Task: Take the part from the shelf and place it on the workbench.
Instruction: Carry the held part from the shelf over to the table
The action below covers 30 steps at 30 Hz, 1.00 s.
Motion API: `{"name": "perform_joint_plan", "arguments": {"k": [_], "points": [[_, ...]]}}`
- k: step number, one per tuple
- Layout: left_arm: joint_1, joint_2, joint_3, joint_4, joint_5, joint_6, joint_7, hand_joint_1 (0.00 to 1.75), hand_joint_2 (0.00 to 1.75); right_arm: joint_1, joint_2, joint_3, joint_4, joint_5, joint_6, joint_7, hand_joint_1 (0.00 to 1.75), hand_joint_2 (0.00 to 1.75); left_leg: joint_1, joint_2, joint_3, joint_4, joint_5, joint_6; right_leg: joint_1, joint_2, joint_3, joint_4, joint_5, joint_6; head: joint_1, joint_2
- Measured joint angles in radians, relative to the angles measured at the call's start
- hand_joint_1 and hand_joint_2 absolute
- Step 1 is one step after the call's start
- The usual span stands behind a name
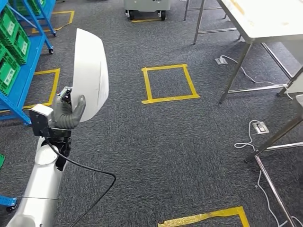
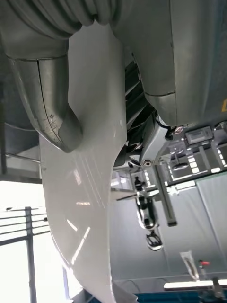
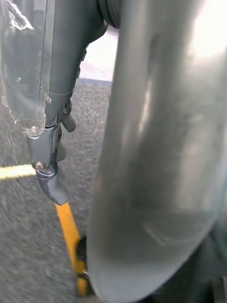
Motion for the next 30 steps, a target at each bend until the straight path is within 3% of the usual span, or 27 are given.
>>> {"name": "perform_joint_plan", "arguments": {"k": [1, 3, 5, 6, 7, 9, 11, 12, 13, 14, 16, 18, 20, 21, 22, 24, 26, 27, 29, 30], "points": [[-0.002, -0.001, -0.006, 0.003, -0.01, 0.015, 0.005, 1.75, 1.75, -0.001, 0.0, 0.0, 0.0, -0.002, -0.001, -0.001, 0.0, 0.0, 0.002, -0.026, -0.014, 0.033, -0.021, -0.004, -0.003, 0.012, 0.004, -0.005, 0.003, -0.006, -0.002, 0.0], [-0.002, -0.002, -0.011, 0.01, -0.017, 0.037, 0.012, 1.75, 1.75, -0.002, -0.001, 0.0, 0.0, -0.004, -0.001, -0.004, 0.0, 0.0, 0.004, -0.077, -0.076, 0.155, -0.079, -0.006, -0.007, 0.039, 0.007, -0.008, 0.005, -0.015, -0.007, 0.0], [-0.001, -0.002, -0.012, 0.019, -0.015, 0.05, 0.021, 1.75, 1.75, -0.003, 0.0, 0.001, 0.0, -0.006, 0.0, -0.009, 0.0, 0.0, 0.004, -0.089, -0.136, 0.252, -0.102, -0.008, -0.007, 0.072, 0.008, -0.008, 0.005, -0.017, -0.008, 0.0], [-0.001, -0.001, -0.012, 0.022, -0.012, 0.056, 0.024, 1.75, 1.75, -0.002, 0.0, 0.001, 0.0, -0.006, 0.0, -0.01, 0.0, 0.0, 0.004, -0.091, -0.142, 0.251, -0.084, -0.008, -0.008, 0.089, 0.008, -0.008, 0.005, -0.016, -0.008, 0.0], [-0.002, -0.001, -0.012, 0.025, -0.01, 0.064, 0.027, 1.75, 1.75, -0.001, 0.0, 0.002, 0.0, -0.006, -0.002, -0.012, 0.0, 0.0, 0.006, -0.094, -0.13, 0.213, -0.049, -0.009, -0.01, 0.105, 0.009, -0.007, 0.005, -0.014, -0.008, 0.0], [-0.009, -0.001, -0.012, 0.027, -0.023, 0.088, 0.033, 1.75, 1.75, -0.001, -0.001, 0.002, 0.0, -0.007, -0.007, -0.015, 0.0, 0.0, 0.014, -0.127, -0.074, 0.084, 0.023, -0.013, -0.012, 0.135, 0.007, -0.001, 0.004, -0.003, -0.008, 0.0], [-0.017, -0.002, -0.013, 0.028, -0.059, 0.12, 0.045, 1.75, 1.75, -0.003, -0.002, 0.003, 0.0, -0.009, -0.014, -0.017, 0.0, 0.0, 0.02, -0.163, -0.038, 0.006, 0.044, -0.011, -0.014, 0.159, -0.002, 0.005, 0.002, 0.011, -0.008, 0.0], [-0.022, -0.002, -0.015, 0.029, -0.074, 0.133, 0.051, 1.75, 1.75, -0.003, -0.003, 0.003, 0.0, -0.01, -0.018, -0.018, 0.0, 0.0, 0.019, -0.168, -0.034, -0.004, 0.041, -0.005, -0.015, 0.169, -0.007, 0.004, 0.003, 0.019, -0.008, 0.0], [-0.026, -0.003, -0.017, 0.029, -0.084, 0.141, 0.058, 1.75, 1.75, -0.001, -0.003, 0.003, 0.0, -0.01, -0.021, -0.019, 0.0, 0.0, 0.018, -0.158, -0.034, -0.005, 0.042, 0.005, -0.018, 0.178, -0.011, 0.001, 0.006, 0.025, -0.008, 0.0], [-0.032, -0.004, -0.02, 0.029, -0.089, 0.145, 0.063, 1.75, 1.75, 0.001, -0.003, 0.003, 0.0, -0.011, -0.023, -0.019, 0.0, 0.0, 0.017, -0.147, -0.033, -0.007, 0.043, 0.013, -0.019, 0.173, -0.014, 0.001, 0.006, 0.031, -0.008, 0.0], [-0.042, -0.004, -0.026, 0.029, -0.077, 0.128, 0.075, 1.75, 1.75, 0.002, -0.004, 0.003, 0.0, -0.012, -0.026, -0.023, 0.0, 0.0, 0.017, -0.125, -0.03, -0.011, 0.046, 0.028, -0.016, 0.119, -0.037, 0.041, -0.019, 0.039, -0.001, 0.0], [-0.046, 0.0, -0.03, 0.03, -0.027, 0.068, 0.093, 1.75, 1.75, -0.002, -0.004, 0.004, 0.0, -0.012, -0.026, -0.035, 0.0, 0.0, 0.012, -0.102, -0.028, -0.012, 0.044, 0.037, -0.014, 0.054, -0.096, 0.164, -0.083, 0.044, 0.007, 0.0], [-0.046, 0.005, -0.03, 0.035, 0.024, 0.011, 0.103, 1.75, 1.75, -0.005, -0.004, 0.004, 0.0, -0.012, -0.024, -0.049, 0.0, 0.0, 0.007, -0.074, -0.025, -0.012, 0.04, 0.04, -0.016, 0.037, -0.154, 0.279, -0.125, 0.046, 0.008, 0.0], [-0.046, 0.006, -0.03, 0.037, 0.038, -0.003, 0.104, 1.75, 1.75, -0.005, -0.004, 0.005, 0.0, -0.011, -0.022, -0.054, 0.0, 0.0, 0.005, -0.061, -0.023, -0.012, 0.038, 0.04, -0.016, 0.035, -0.159, 0.289, -0.119, 0.045, 0.008, 0.0], [-0.047, 0.006, -0.031, 0.04, 0.049, -0.012, 0.104, 1.75, 1.75, -0.005, -0.004, 0.005, 0.0, -0.01, -0.022, -0.058, 0.0, 0.0, 0.004, -0.048, -0.02, -0.012, 0.035, 0.04, -0.015, 0.032, -0.142, 0.256, -0.095, 0.044, 0.008, 0.0], [-0.048, 0.009, -0.03, 0.043, 0.072, -0.031, 0.104, 1.75, 1.75, -0.005, -0.004, 0.006, 0.0, -0.007, -0.022, -0.067, 0.0, 0.0, 0.001, -0.024, -0.01, -0.012, 0.027, 0.034, -0.01, -0.001, -0.067, 0.118, -0.033, 0.039, 0.008, 0.0], [-0.051, 0.014, -0.03, 0.044, 0.082, -0.046, 0.102, 1.75, 1.75, -0.007, -0.004, 0.01, 0.0, -0.007, -0.023, -0.072, 0.0, 0.0, -0.005, -0.005, -0.001, -0.012, 0.019, 0.026, -0.004, -0.03, -0.013, 0.023, -0.002, 0.03, 0.007, 0.0], [-0.052, 0.016, -0.031, 0.045, 0.074, -0.045, 0.1, 1.75, 1.75, -0.008, -0.004, 0.012, 0.0, -0.009, -0.024, -0.072, 0.0, 0.0, -0.007, 0.003, 0.002, -0.013, 0.017, 0.021, -0.001, -0.031, -0.007, 0.011, -0.003, 0.026, 0.007, 0.0], [-0.054, 0.019, -0.035, 0.046, 0.046, -0.033, 0.093, 1.75, 1.75, -0.009, -0.005, 0.013, 0.0, -0.014, -0.028, -0.067, 0.0, 0.0, -0.006, 0.018, 0.009, -0.018, 0.012, 0.01, -0.002, -0.007, -0.005, 0.005, 0.0, 0.015, 0.007, 0.0], [-0.055, 0.02, -0.037, 0.047, 0.034, -0.028, 0.09, 1.75, 1.75, -0.008, -0.005, 0.014, 0.0, -0.015, -0.029, -0.066, 0.0, 0.0, -0.004, 0.007, 0.009, -0.013, 0.006, 0.004, -0.004, 0.005, -0.002, 0.0, 0.001, 0.01, 0.005, 0.0]]}}
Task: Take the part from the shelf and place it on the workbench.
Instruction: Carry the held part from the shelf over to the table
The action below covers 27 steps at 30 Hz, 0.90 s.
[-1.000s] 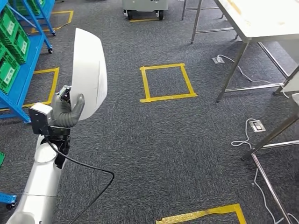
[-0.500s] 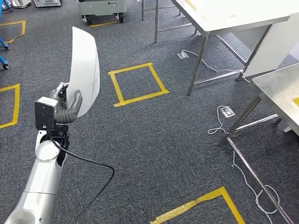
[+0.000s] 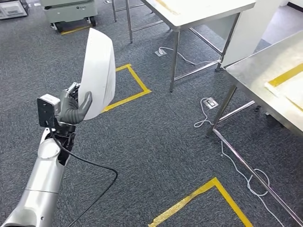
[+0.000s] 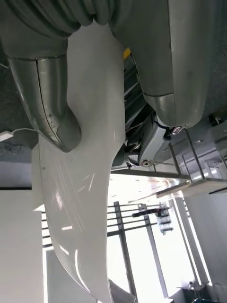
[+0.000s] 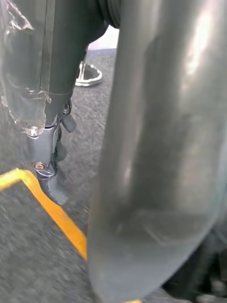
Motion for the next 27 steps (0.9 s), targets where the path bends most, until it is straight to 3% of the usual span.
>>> {"name": "perform_joint_plan", "arguments": {"k": [1, 3, 5, 6, 8, 10, 12, 14, 15, 16, 18, 19, 20, 21, 22, 23, 25, 27], "points": [[-0.001, 0.002, -0.002, 0.0, -0.009, 0.003, -0.002, 1.75, 1.75, -0.001, 0.0, 0.0, 0.0, -0.001, -0.002, 0.001, 0.0, 0.0, 0.002, -0.022, -0.009, 0.022, -0.015, -0.005, -0.003, 0.011, 0.003, -0.005, 0.002, -0.006, -0.002, 0.0], [-0.002, 0.006, -0.004, 0.0, -0.024, 0.005, -0.004, 1.75, 1.75, -0.004, 0.0, 0.0, 0.0, -0.004, -0.004, 0.003, 0.0, 0.0, 0.005, -0.077, -0.062, 0.126, -0.067, -0.012, -0.007, 0.034, 0.008, -0.009, 0.004, -0.015, -0.008, 0.0], [0.003, 0.011, -0.005, 0.001, -0.037, 0.006, -0.004, 1.75, 1.75, -0.008, 0.0, 0.001, 0.0, -0.005, -0.008, 0.003, 0.0, 0.0, 0.005, -0.094, -0.132, 0.244, -0.105, -0.015, -0.008, 0.062, 0.008, -0.008, 0.003, -0.018, -0.01, 0.0], [0.006, 0.012, -0.006, 0.001, -0.04, 0.006, -0.004, 1.75, 1.75, -0.008, 0.0, 0.001, 0.0, -0.006, -0.009, 0.004, 0.0, 0.0, 0.006, -0.096, -0.15, 0.266, -0.098, -0.016, -0.009, 0.078, 0.009, -0.008, 0.003, -0.018, -0.01, 0.0], [0.008, 0.015, -0.007, 0.001, -0.044, 0.007, -0.004, 1.75, 1.75, -0.007, 0.0, 0.003, 0.0, -0.006, -0.011, 0.005, 0.0, 0.0, 0.009, -0.103, -0.133, 0.2, -0.03, -0.018, -0.013, 0.11, 0.012, -0.007, 0.001, -0.014, -0.01, 0.0], [0.008, 0.017, -0.007, 0.001, -0.046, 0.005, -0.005, 1.75, 1.75, -0.006, 0.0, 0.005, 0.0, -0.005, -0.012, 0.005, 0.0, 0.0, 0.019, -0.144, -0.078, 0.072, 0.034, -0.022, -0.016, 0.139, 0.01, 0.001, -0.003, -0.002, -0.01, 0.0], [0.01, 0.019, -0.008, 0.002, -0.047, 0.004, -0.005, 1.75, 1.75, -0.006, -0.001, 0.007, 0.0, -0.004, -0.012, 0.009, 0.0, 0.0, 0.024, -0.177, -0.049, 0.009, 0.045, -0.017, -0.019, 0.164, 0.002, 0.004, -0.004, 0.013, -0.012, 0.0], [0.012, 0.018, -0.012, 0.003, -0.047, 0.002, -0.006, 1.75, 1.75, 0.001, -0.001, 0.008, 0.0, -0.004, -0.013, 0.017, 0.0, 0.0, 0.022, -0.164, -0.045, 0.004, 0.042, -0.001, -0.022, 0.182, -0.006, -0.002, 0.001, 0.025, -0.012, 0.0], [0.012, 0.017, -0.014, 0.004, -0.048, 0.001, -0.007, 1.75, 1.75, 0.005, -0.001, 0.009, 0.0, -0.004, -0.014, 0.021, 0.0, 0.0, 0.022, -0.154, -0.044, 0.002, 0.043, 0.007, -0.021, 0.172, -0.01, 0.001, -0.001, 0.03, -0.011, 0.0], [0.012, 0.017, -0.015, 0.004, -0.048, 0.001, -0.008, 1.75, 1.75, 0.008, -0.001, 0.01, 0.0, -0.004, -0.014, 0.024, 0.0, 0.0, 0.023, -0.142, -0.042, 0.0, 0.044, 0.014, -0.018, 0.147, -0.021, 0.018, -0.012, 0.033, -0.007, 0.0], [0.013, 0.018, -0.015, 0.006, -0.049, 0.0, -0.008, 1.75, 1.75, 0.007, -0.001, 0.012, 0.0, -0.005, -0.016, 0.031, 0.0, 0.0, 0.02, -0.117, -0.039, -0.002, 0.043, 0.025, -0.013, 0.073, -0.07, 0.119, -0.063, 0.038, -0.001, 0.0], [0.015, 0.018, -0.015, 0.009, -0.051, 0.001, -0.009, 1.75, 1.75, 0.006, -0.001, 0.014, 0.0, -0.006, -0.017, 0.035, 0.0, 0.0, 0.017, -0.104, -0.038, -0.002, 0.042, 0.028, -0.012, 0.049, -0.106, 0.19, -0.093, 0.04, 0.002, 0.0], [0.016, 0.018, -0.015, 0.012, -0.054, 0.004, -0.009, 1.75, 1.75, 0.005, -0.001, 0.014, 0.0, -0.007, -0.019, 0.039, 0.0, 0.0, 0.015, -0.09, -0.036, -0.002, 0.04, 0.03, -0.013, 0.037, -0.137, 0.25, -0.114, 0.041, 0.002, 0.0], [0.018, 0.018, -0.015, 0.016, -0.062, 0.012, -0.007, 1.75, 1.75, 0.005, -0.001, 0.015, 0.0, -0.009, -0.021, 0.043, 0.0, 0.0, 0.013, -0.077, -0.034, -0.002, 0.038, 0.03, -0.013, 0.032, -0.153, 0.28, -0.117, 0.041, 0.002, 0.0], [0.019, 0.018, -0.015, 0.02, -0.079, 0.025, 0.0, 1.75, 1.75, 0.006, -0.001, 0.015, 0.0, -0.01, -0.022, 0.046, 0.0, 0.0, 0.013, -0.063, -0.031, -0.002, 0.035, 0.03, -0.013, 0.029, -0.148, 0.27, -0.102, 0.04, 0.002, 0.0], [0.019, 0.018, -0.016, 0.024, -0.103, 0.046, 0.011, 1.75, 1.75, 0.007, -0.001, 0.015, 0.0, -0.012, -0.024, 0.048, 0.0, 0.0, 0.012, -0.05, -0.026, -0.002, 0.031, 0.028, -0.013, 0.023, -0.121, 0.221, -0.072, 0.038, 0.002, 0.0], [0.017, 0.017, -0.02, 0.033, -0.156, 0.095, 0.042, 1.75, 1.75, 0.007, -0.001, 0.015, 0.0, -0.014, -0.028, 0.048, 0.0, 0.0, 0.009, -0.027, -0.014, -0.002, 0.022, 0.021, -0.008, -0.015, -0.044, 0.081, -0.014, 0.032, 0.002, 0.0], [0.01, 0.017, -0.022, 0.041, -0.187, 0.13, 0.061, 1.75, 1.75, 0.004, -0.001, 0.015, 0.0, -0.017, -0.036, 0.041, 0.0, 0.0, 0.004, -0.008, -0.007, -0.003, 0.016, 0.011, 0.0, -0.039, -0.005, 0.009, 0.004, 0.022, 0.001, 0.0]]}}
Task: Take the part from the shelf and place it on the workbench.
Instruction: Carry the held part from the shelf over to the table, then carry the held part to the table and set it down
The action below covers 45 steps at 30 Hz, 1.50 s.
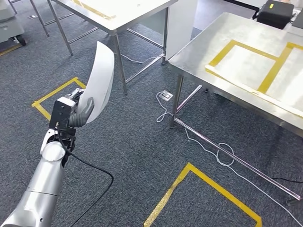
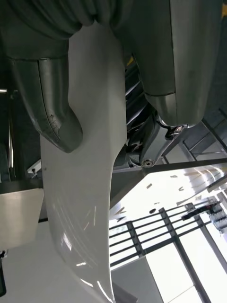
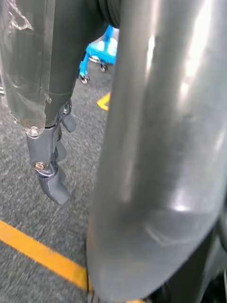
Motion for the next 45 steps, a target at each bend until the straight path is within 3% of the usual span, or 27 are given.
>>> {"name": "perform_joint_plan", "arguments": {"k": [2, 3, 5, 6, 8, 9, 10, 12, 14, 16, 18, 20, 22, 24, 25, 26, 28, 30, 31, 33, 34, 36, 38, 40, 42, 44, 45], "points": [[-0.01, -0.002, -0.002, 0.007, -0.007, 0.013, 0.008, 1.75, 1.75, -0.002, 0.0, 0.0, 0.0, -0.001, -0.008, -0.009, 0.0, 0.0, -0.001, 0.02, 0.006, -0.006, -0.002, -0.011, 0.003, 0.021, -0.002, -0.005, -0.001, -0.011, -0.001, 0.0], [-0.015, -0.003, -0.003, 0.009, -0.007, 0.015, 0.011, 1.75, 1.75, -0.002, 0.0, 0.0, 0.0, -0.001, -0.012, -0.013, 0.0, 0.0, 0.0, 0.016, 0.008, -0.005, -0.005, -0.017, 0.001, 0.033, -0.001, -0.009, 0.001, -0.017, -0.001, 0.0], [-0.024, -0.003, -0.004, 0.011, -0.006, 0.016, 0.014, 1.75, 1.75, -0.003, 0.0, 0.0, 0.0, -0.002, -0.015, -0.017, 0.0, 0.0, 0.004, -0.027, -0.009, 0.036, -0.034, -0.027, -0.005, 0.056, 0.004, -0.016, 0.006, -0.028, -0.006, 0.0], [-0.026, -0.002, -0.004, 0.013, -0.006, 0.016, 0.015, 1.75, 1.75, -0.005, 0.0, 0.0, 0.0, -0.002, -0.016, -0.018, 0.0, 0.0, 0.006, -0.057, -0.035, 0.087, -0.061, -0.03, -0.008, 0.068, 0.006, -0.018, 0.007, -0.033, -0.009, 0.0], [-0.025, 0.0, -0.004, 0.017, -0.008, 0.019, 0.016, 1.75, 1.75, -0.008, 0.001, 0.0, 0.0, -0.003, -0.016, -0.02, 0.0, 0.0, 0.006, -0.084, -0.108, 0.216, -0.111, -0.033, -0.009, 0.095, 0.006, -0.018, 0.007, -0.038, -0.011, 0.0], [-0.024, 0.001, -0.004, 0.019, -0.018, 0.028, 0.018, 1.75, 1.75, -0.009, 0.002, 0.001, 0.0, -0.004, -0.017, -0.023, 0.0, 0.0, 0.006, -0.087, -0.135, 0.256, -0.116, -0.033, -0.009, 0.111, 0.006, -0.018, 0.007, -0.039, -0.012, 0.0], [-0.023, 0.002, -0.005, 0.02, -0.033, 0.044, 0.021, 1.75, 1.75, -0.009, 0.002, 0.001, 0.0, -0.006, -0.019, -0.025, 0.0, 0.0, 0.006, -0.089, -0.146, 0.262, -0.101, -0.033, -0.009, 0.127, 0.007, -0.018, 0.007, -0.039, -0.012, 0.0], [-0.027, 0.002, -0.005, 0.021, -0.073, 0.089, 0.032, 1.75, 1.75, -0.009, 0.002, 0.001, 0.0, -0.01, -0.026, -0.028, 0.0, 0.0, 0.008, -0.101, -0.113, 0.171, -0.026, -0.031, -0.012, 0.158, 0.008, -0.016, 0.007, -0.035, -0.012, 0.0], [-0.033, 0.001, -0.005, 0.022, -0.092, 0.116, 0.045, 1.75, 1.75, -0.01, 0.002, 0.001, 0.0, -0.012, -0.033, -0.026, 0.0, 0.0, 0.013, -0.142, -0.058, 0.049, 0.028, -0.028, -0.012, 0.185, 0.004, -0.011, 0.006, -0.025, -0.012, 0.0], [-0.035, 0.0, -0.006, 0.024, -0.094, 0.12, 0.051, 1.75, 1.75, -0.009, 0.002, 0.002, 0.0, -0.012, -0.038, -0.021, 0.0, 0.0, 0.013, -0.162, -0.035, 0.0, 0.033, -0.019, -0.013, 0.207, -0.001, -0.012, 0.008, -0.011, -0.012, 0.0], [-0.036, -0.005, -0.01, 0.027, -0.092, 0.118, 0.05, 1.75, 1.75, -0.003, 0.002, 0.006, 0.0, -0.012, -0.043, -0.012, 0.0, 0.0, 0.011, -0.141, -0.033, -0.004, 0.036, -0.005, -0.017, 0.219, -0.007, -0.017, 0.011, 0.002, -0.013, 0.0], [-0.036, -0.009, -0.012, 0.031, -0.089, 0.109, 0.04, 1.75, 1.75, 0.001, 0.002, 0.012, 0.0, -0.012, -0.048, -0.002, 0.0, 0.0, 0.013, -0.118, -0.029, -0.009, 0.039, 0.01, -0.013, 0.172, -0.028, 0.018, -0.01, 0.011, -0.007, 0.0], [-0.031, -0.009, -0.013, 0.036, -0.086, 0.095, 0.026, 1.75, 1.75, 0.001, 0.003, 0.016, 0.0, -0.013, -0.049, 0.004, 0.0, 0.0, 0.011, -0.094, -0.027, -0.01, 0.037, 0.019, -0.01, 0.098, -0.084, 0.134, -0.069, 0.018, -0.001, 0.0], [-0.024, -0.009, -0.015, 0.041, -0.083, 0.082, 0.018, 1.75, 1.75, 0.001, 0.003, 0.018, 0.0, -0.014, -0.049, 0.005, 0.0, 0.0, 0.009, -0.068, -0.025, -0.01, 0.034, 0.022, -0.013, 0.073, -0.144, 0.253, -0.114, 0.023, 0.0, 0.0], [-0.021, -0.008, -0.018, 0.043, -0.083, 0.077, 0.015, 1.75, 1.75, 0.001, 0.003, 0.019, 0.0, -0.015, -0.049, 0.006, 0.0, 0.0, 0.008, -0.055, -0.024, -0.01, 0.032, 0.021, -0.014, 0.069, -0.15, 0.266, -0.11, 0.024, 0.0, 0.0], [-0.018, -0.008, -0.021, 0.045, -0.082, 0.074, 0.013, 1.75, 1.75, 0.001, 0.003, 0.019, 0.0, -0.015, -0.049, 0.006, 0.0, 0.0, 0.009, -0.042, -0.021, -0.01, 0.03, 0.019, -0.014, 0.065, -0.135, 0.239, -0.089, 0.024, 0.0, 0.0], [-0.017, -0.008, -0.025, 0.047, -0.082, 0.071, 0.012, 1.75, 1.75, 0.001, 0.003, 0.02, 0.0, -0.015, -0.049, 0.007, 0.0, 0.0, 0.007, -0.018, -0.011, -0.01, 0.022, 0.012, -0.012, 0.029, -0.059, 0.103, -0.029, 0.022, 0.001, 0.0], [-0.019, -0.008, -0.026, 0.048, -0.081, 0.07, 0.011, 1.75, 1.75, -0.001, 0.003, 0.02, 0.0, -0.015, -0.049, 0.007, 0.0, 0.0, 0.001, 0.001, -0.002, -0.009, 0.015, 0.001, -0.008, -0.003, -0.003, 0.005, 0.0, 0.011, -0.001, 0.0], [-0.02, -0.007, -0.026, 0.048, -0.079, 0.067, 0.009, 1.75, 1.75, -0.002, 0.003, 0.021, 0.0, -0.015, -0.049, 0.007, 0.0, 0.0, -0.002, 0.011, 0.001, -0.01, 0.013, -0.004, -0.006, -0.005, 0.003, -0.008, 0.0, 0.005, -0.002, 0.0], [-0.022, -0.009, -0.028, 0.048, -0.073, 0.058, 0.004, 1.75, 1.75, -0.002, 0.003, 0.024, 0.0, -0.016, -0.05, 0.007, 0.0, 0.0, -0.002, 0.029, 0.008, -0.014, 0.009, -0.016, -0.006, 0.023, 0.002, -0.009, 0.001, -0.01, -0.003, 0.0], [-0.022, -0.009, -0.028, 0.048, -0.069, 0.053, 0.001, 1.75, 1.75, -0.002, 0.003, 0.025, 0.0, -0.016, -0.05, 0.007, 0.0, 0.0, 0.0, 0.021, 0.009, -0.01, 0.002, -0.022, -0.008, 0.036, 0.003, -0.011, 0.002, -0.015, -0.004, 0.0], [-0.023, -0.008, -0.028, 0.048, -0.062, 0.046, -0.005, 1.75, 1.75, -0.002, 0.003, 0.025, 0.0, -0.018, -0.052, 0.007, 0.0, 0.0, 0.004, -0.029, -0.015, 0.048, -0.037, -0.031, -0.015, 0.06, 0.008, -0.016, 0.006, -0.027, -0.009, 0.0], [-0.019, -0.006, -0.028, 0.049, -0.055, 0.037, -0.01, 1.75, 1.75, -0.004, 0.003, 0.027, 0.0, -0.021, -0.052, 0.007, 0.0, 0.0, 0.004, -0.076, -0.083, 0.179, -0.097, -0.034, -0.017, 0.086, 0.007, -0.016, 0.007, -0.034, -0.015, 0.0], [-0.013, -0.005, -0.028, 0.051, -0.05, 0.028, -0.013, 1.75, 1.75, -0.005, 0.003, 0.031, 0.0, -0.024, -0.053, 0.007, 0.0, 0.0, 0.004, -0.087, -0.137, 0.266, -0.112, -0.033, -0.017, 0.117, 0.007, -0.016, 0.007, -0.035, -0.016, 0.0], [-0.013, -0.005, -0.028, 0.052, -0.047, 0.023, -0.017, 1.75, 1.75, -0.004, 0.003, 0.034, 0.0, -0.025, -0.055, 0.007, 0.0, 0.0, 0.005, -0.094, -0.123, 0.211, -0.053, -0.03, -0.019, 0.148, 0.008, -0.015, 0.008, -0.033, -0.017, 0.0], [-0.015, -0.005, -0.028, 0.052, -0.046, 0.021, -0.019, 1.75, 1.75, -0.005, 0.003, 0.036, 0.0, -0.025, -0.055, 0.007, 0.0, 0.0, 0.012, -0.138, -0.066, 0.077, 0.015, -0.028, -0.019, 0.178, 0.005, -0.012, 0.01, -0.024, -0.017, 0.0], [-0.015, -0.005, -0.028, 0.053, -0.046, 0.021, -0.019, 1.75, 1.75, -0.005, 0.003, 0.037, 0.0, -0.025, -0.055, 0.007, 0.0, 0.0, 0.014, -0.159, -0.045, 0.028, 0.031, -0.026, -0.019, 0.19, 0.001, -0.011, 0.011, -0.018, -0.017, 0.0]]}}
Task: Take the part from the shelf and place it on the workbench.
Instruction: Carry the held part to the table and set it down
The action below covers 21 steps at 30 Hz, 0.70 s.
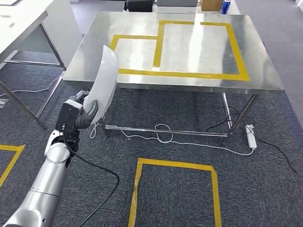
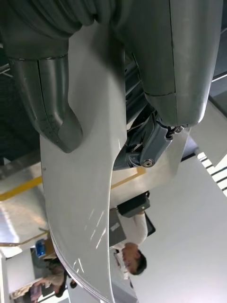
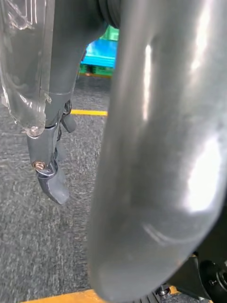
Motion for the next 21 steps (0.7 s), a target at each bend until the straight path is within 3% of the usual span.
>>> {"name": "perform_joint_plan", "arguments": {"k": [1, 2, 3, 4, 5, 7, 9, 10, 11, 12, 14, 16, 21], "points": [[0.0, -0.001, 0.0, 0.0, 0.0, 0.0, 0.0, 1.75, 1.75, 0.0, 0.0, 0.002, 0.0, 0.0, 0.0, 0.0, 0.0, 0.0, 0.001, -0.017, 0.012, -0.027, 0.004, 0.003, -0.001, 0.012, -0.004, -0.001, 0.001, 0.007, -0.001, 0.0], [-0.001, -0.002, 0.0, 0.0, 0.001, -0.001, -0.001, 1.75, 1.75, 0.002, 0.0, 0.003, 0.0, 0.0, -0.001, 0.0, 0.0, 0.0, 0.0, -0.016, 0.014, -0.035, 0.001, 0.008, -0.002, 0.023, -0.008, -0.003, 0.003, 0.015, -0.001, 0.0], [-0.002, -0.004, 0.0, 0.0, 0.0, -0.002, -0.001, 1.75, 1.75, 0.005, 0.0, 0.005, 0.0, 0.0, -0.001, 0.0, 0.0, 0.0, -0.001, -0.004, 0.015, -0.035, 0.003, 0.015, -0.004, 0.032, -0.011, -0.008, 0.006, 0.022, -0.001, 0.0], [-0.004, -0.005, -0.001, 0.0, -0.002, -0.003, 0.002, 1.75, 1.75, 0.007, 0.0, 0.006, 0.0, -0.001, -0.003, -0.001, 0.0, 0.0, -0.001, 0.008, 0.016, -0.037, 0.005, 0.023, -0.004, 0.02, -0.015, -0.005, 0.005, 0.027, -0.001, 0.0], [-0.006, -0.005, -0.002, 0.0, -0.008, -0.004, 0.006, 1.75, 1.75, 0.009, -0.001, 0.006, 0.0, -0.001, -0.005, -0.001, 0.0, 0.0, 0.0, 0.021, 0.018, -0.04, 0.007, 0.031, -0.002, -0.007, -0.025, 0.011, -0.005, 0.032, 0.002, 0.0], [-0.011, -0.004, -0.003, 0.001, -0.029, -0.005, 0.022, 1.75, 1.75, 0.008, -0.001, 0.007, 0.001, -0.002, -0.008, -0.001, 0.0, 0.0, -0.001, 0.047, 0.021, -0.043, 0.008, 0.041, 0.001, -0.084, -0.071, 0.106, -0.056, 0.038, 0.009, 0.0], [-0.015, -0.001, -0.008, 0.005, -0.054, -0.006, 0.035, 1.75, 1.75, 0.004, -0.001, 0.009, 0.001, -0.001, -0.012, -0.003, 0.0, 0.0, -0.003, 0.071, 0.022, -0.042, 0.006, 0.044, -0.001, -0.117, -0.136, 0.239, -0.115, 0.044, 0.012, 0.0], [-0.018, 0.001, -0.012, 0.008, -0.066, -0.01, 0.041, 1.75, 1.75, 0.003, -0.001, 0.011, 0.0, 0.0, -0.015, -0.005, 0.0, 0.0, -0.004, 0.082, 0.023, -0.042, 0.005, 0.044, -0.001, -0.121, -0.152, 0.275, -0.123, 0.046, 0.012, 0.0], [-0.023, 0.002, -0.018, 0.011, -0.077, -0.018, 0.047, 1.75, 1.75, 0.003, -0.001, 0.013, 0.0, 0.002, -0.021, -0.006, 0.0, 0.0, -0.004, 0.09, 0.024, -0.042, 0.004, 0.042, -0.002, -0.122, -0.147, 0.271, -0.114, 0.047, 0.012, 0.0], [-0.03, 0.004, -0.024, 0.014, -0.084, -0.031, 0.051, 1.75, 1.75, 0.003, -0.001, 0.016, 0.001, 0.003, -0.026, -0.006, 0.0, 0.0, -0.004, 0.097, 0.026, -0.042, 0.002, 0.039, -0.002, -0.124, -0.121, 0.227, -0.089, 0.047, 0.012, 0.0], [-0.047, 0.006, -0.039, 0.02, -0.09, -0.061, 0.056, 1.75, 1.75, 0.004, -0.001, 0.023, 0.001, 0.004, -0.031, -0.003, 0.0, 0.0, -0.006, 0.106, 0.031, -0.041, -0.003, 0.032, -0.001, -0.135, -0.037, 0.088, -0.034, 0.043, 0.012, 0.0], [-0.068, 0.009, -0.052, 0.025, -0.09, -0.088, 0.054, 1.75, 1.75, 0.003, -0.001, 0.029, 0.001, 0.003, -0.029, 0.003, 0.0, 0.0, -0.012, 0.109, 0.033, -0.038, -0.006, 0.025, 0.0, -0.142, 0.011, 0.008, -0.012, 0.035, 0.01, 0.0], [-0.1, 0.016, -0.082, 0.038, -0.096, -0.115, 0.051, 1.75, 1.75, 0.0, -0.001, 0.037, 0.001, -0.001, -0.024, 0.01, 0.0, 0.0, -0.015, 0.11, 0.038, -0.049, 0.001, 0.037, 0.0, -0.133, 0.012, -0.002, -0.009, 0.027, 0.007, 0.0]]}}
